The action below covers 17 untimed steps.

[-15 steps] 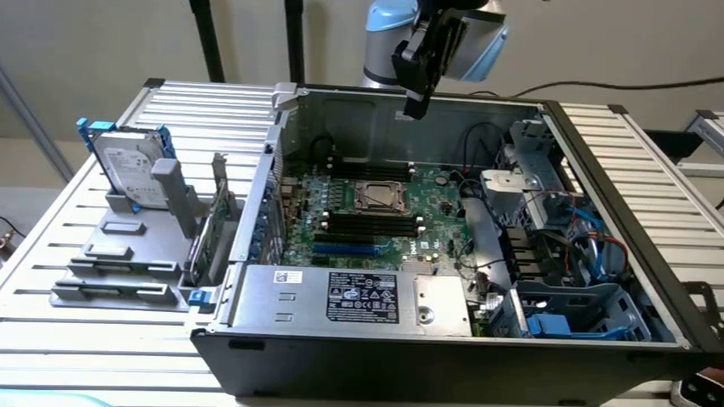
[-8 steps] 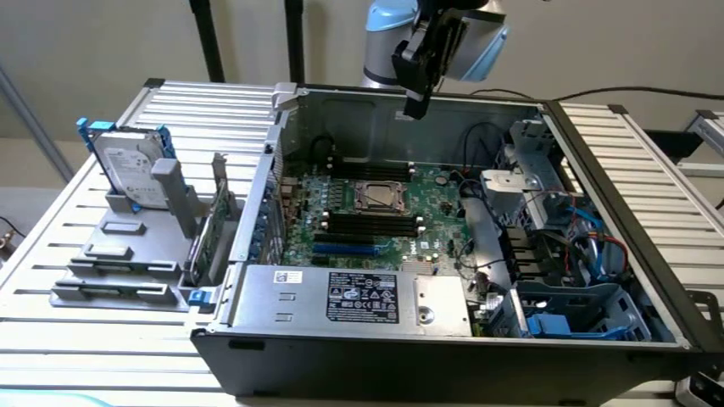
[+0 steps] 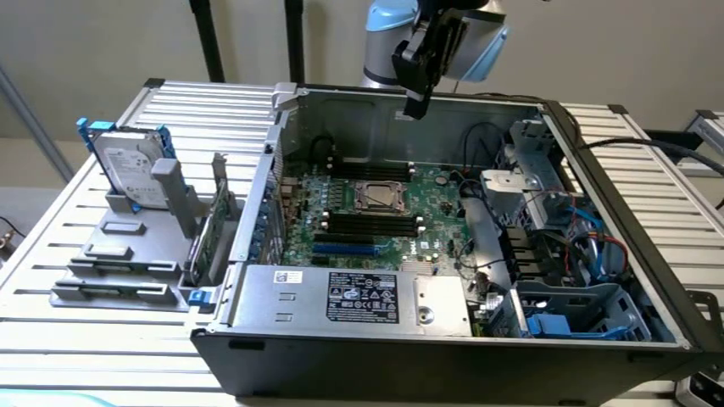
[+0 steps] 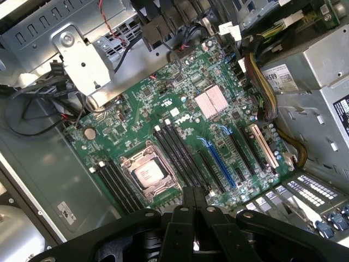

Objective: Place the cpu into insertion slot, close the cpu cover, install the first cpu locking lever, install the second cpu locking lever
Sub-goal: 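Install the second cpu locking lever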

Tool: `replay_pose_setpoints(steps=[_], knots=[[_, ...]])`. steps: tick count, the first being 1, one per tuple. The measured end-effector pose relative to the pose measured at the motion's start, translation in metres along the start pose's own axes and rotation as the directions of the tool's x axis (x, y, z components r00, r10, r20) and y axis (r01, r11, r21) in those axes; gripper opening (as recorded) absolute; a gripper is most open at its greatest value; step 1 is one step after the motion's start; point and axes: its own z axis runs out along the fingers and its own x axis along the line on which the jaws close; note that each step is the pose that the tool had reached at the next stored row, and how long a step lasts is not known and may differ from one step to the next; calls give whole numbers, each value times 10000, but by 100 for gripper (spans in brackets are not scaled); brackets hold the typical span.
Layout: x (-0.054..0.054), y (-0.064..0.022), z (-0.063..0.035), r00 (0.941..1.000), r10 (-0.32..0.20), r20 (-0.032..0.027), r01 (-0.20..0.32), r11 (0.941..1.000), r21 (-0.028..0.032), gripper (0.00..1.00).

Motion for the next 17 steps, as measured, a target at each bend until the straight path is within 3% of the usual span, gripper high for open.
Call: replay_pose_setpoints(steps=[17], knots=[[1, 2, 0, 10000, 14, 0, -14, 10000, 0, 11]])
